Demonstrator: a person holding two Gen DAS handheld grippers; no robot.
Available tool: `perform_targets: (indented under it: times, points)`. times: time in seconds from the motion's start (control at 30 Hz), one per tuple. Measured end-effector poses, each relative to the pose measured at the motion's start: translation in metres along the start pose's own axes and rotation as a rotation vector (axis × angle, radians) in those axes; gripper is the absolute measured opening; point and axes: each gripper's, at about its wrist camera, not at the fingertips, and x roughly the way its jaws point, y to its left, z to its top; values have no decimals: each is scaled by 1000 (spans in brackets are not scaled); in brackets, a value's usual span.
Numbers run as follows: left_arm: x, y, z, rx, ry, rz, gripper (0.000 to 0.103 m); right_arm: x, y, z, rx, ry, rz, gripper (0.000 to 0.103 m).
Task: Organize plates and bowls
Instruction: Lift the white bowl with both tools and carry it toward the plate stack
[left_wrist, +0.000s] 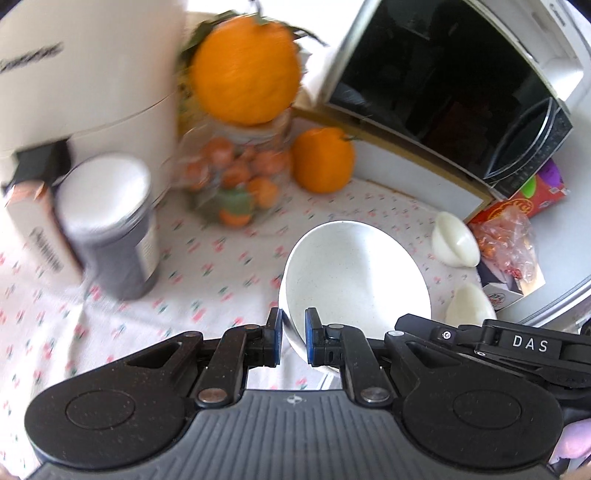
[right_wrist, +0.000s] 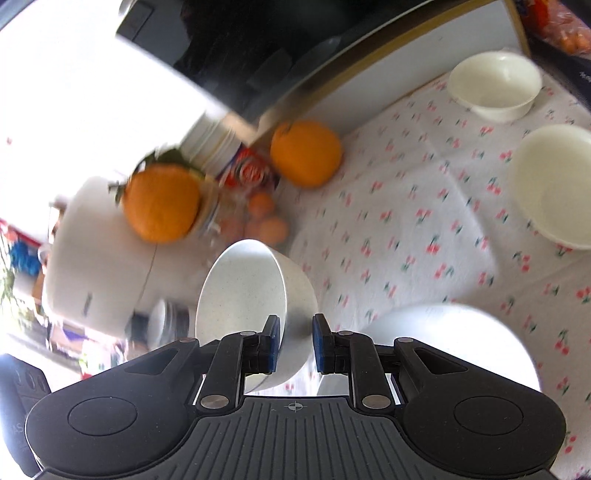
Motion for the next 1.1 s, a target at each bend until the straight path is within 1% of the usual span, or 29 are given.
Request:
perform_targets:
  times: [0.1,0.27,0.5,0.67,0.97,1.1]
  points:
    - [-2,13,-10,-33,15,14,11,8,9,-10,-40,30,-11,18]
    - [1,32,-21,-33,52,70,11,28,21,-26,-87,81,-29,19]
    - [0,55,-28,-42,87,97,11,55,34,-46,-150,149,-77,19]
    - [1,64,-32,-36,122,101,11,61,42,-52,-195,167,-95,19]
    - [3,71,-35,-33,164,121,11,73,44,-61,-226,203,-116,20]
    - [7,73,-36,-33,181,133,11,77,45,-63,-242,207,-123,22]
